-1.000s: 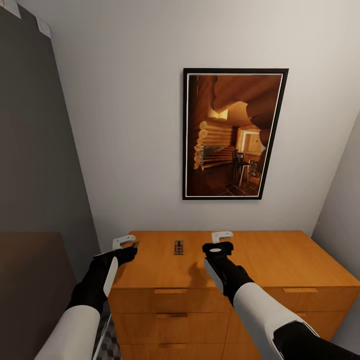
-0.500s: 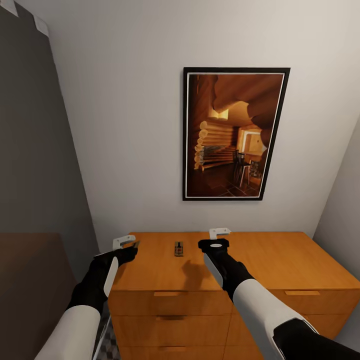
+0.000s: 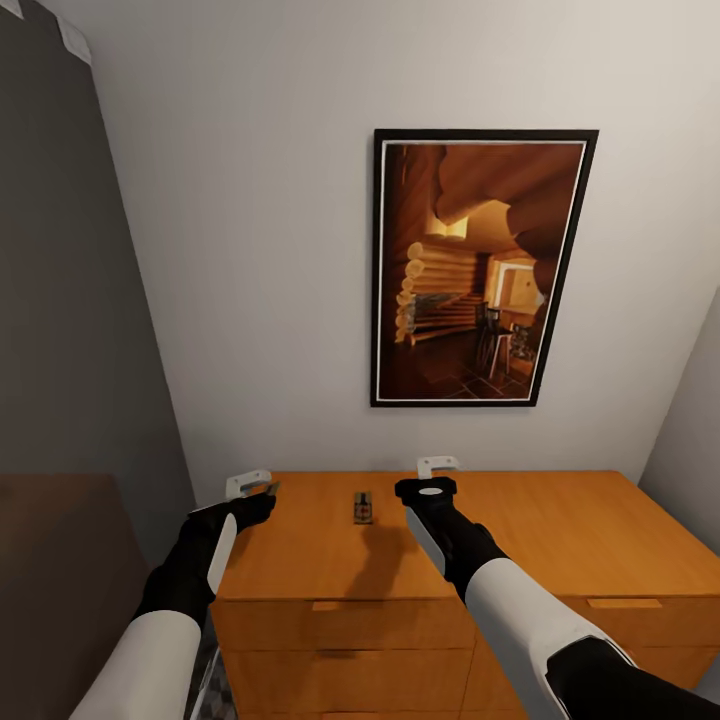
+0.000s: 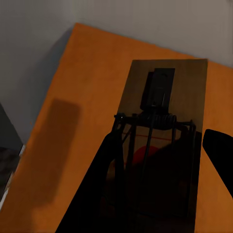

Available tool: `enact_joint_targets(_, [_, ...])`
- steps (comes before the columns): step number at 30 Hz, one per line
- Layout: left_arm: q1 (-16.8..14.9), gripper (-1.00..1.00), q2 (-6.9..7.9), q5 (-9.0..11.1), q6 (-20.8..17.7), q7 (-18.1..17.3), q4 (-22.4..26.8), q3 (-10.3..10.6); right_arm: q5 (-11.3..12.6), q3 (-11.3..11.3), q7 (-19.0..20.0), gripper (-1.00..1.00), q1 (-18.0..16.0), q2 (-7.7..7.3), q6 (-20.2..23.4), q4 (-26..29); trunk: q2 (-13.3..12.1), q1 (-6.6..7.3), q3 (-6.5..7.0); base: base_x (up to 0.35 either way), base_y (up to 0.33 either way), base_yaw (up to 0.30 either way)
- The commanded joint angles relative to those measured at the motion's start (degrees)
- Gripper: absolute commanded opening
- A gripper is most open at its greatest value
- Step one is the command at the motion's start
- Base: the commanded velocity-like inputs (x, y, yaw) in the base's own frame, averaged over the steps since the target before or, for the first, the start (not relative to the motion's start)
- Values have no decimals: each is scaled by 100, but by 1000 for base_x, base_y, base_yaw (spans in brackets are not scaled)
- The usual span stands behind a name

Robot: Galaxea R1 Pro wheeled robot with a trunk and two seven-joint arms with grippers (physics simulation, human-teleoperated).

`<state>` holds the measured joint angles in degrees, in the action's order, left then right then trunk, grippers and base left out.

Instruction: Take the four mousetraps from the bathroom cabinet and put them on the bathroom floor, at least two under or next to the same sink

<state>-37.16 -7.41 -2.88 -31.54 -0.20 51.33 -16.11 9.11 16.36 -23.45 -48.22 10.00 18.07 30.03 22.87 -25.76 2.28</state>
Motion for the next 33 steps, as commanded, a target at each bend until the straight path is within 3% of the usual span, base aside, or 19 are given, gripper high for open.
enact_joint_targets(1, [0, -100, -6, -28, -28, -6, 8, -18, 56, 24, -47, 100, -3, 0, 17, 3, 5, -3, -3, 24, 12, 0])
enact_joint_targets(20, [0, -100, -5, -28, -28, -4, 8, -15, 96, 59, -30, 100, 5, 0, 13, -65, 5, -3, -3, 79, 20, 0])
enact_joint_targets(26, [-2, -100, -6, -28, -28, -6, 8, -15, 467, 65, 432, 100, 5, 0, 20, -85, 5, -3, -3, 1, 0, 0])
enact_joint_targets(33, [-2, -100, -6, -28, -28, -6, 8, -15, 573, 75, 583, 100, 6, 0, 21, -137, 5, -3, -3, 0, 91, 0])
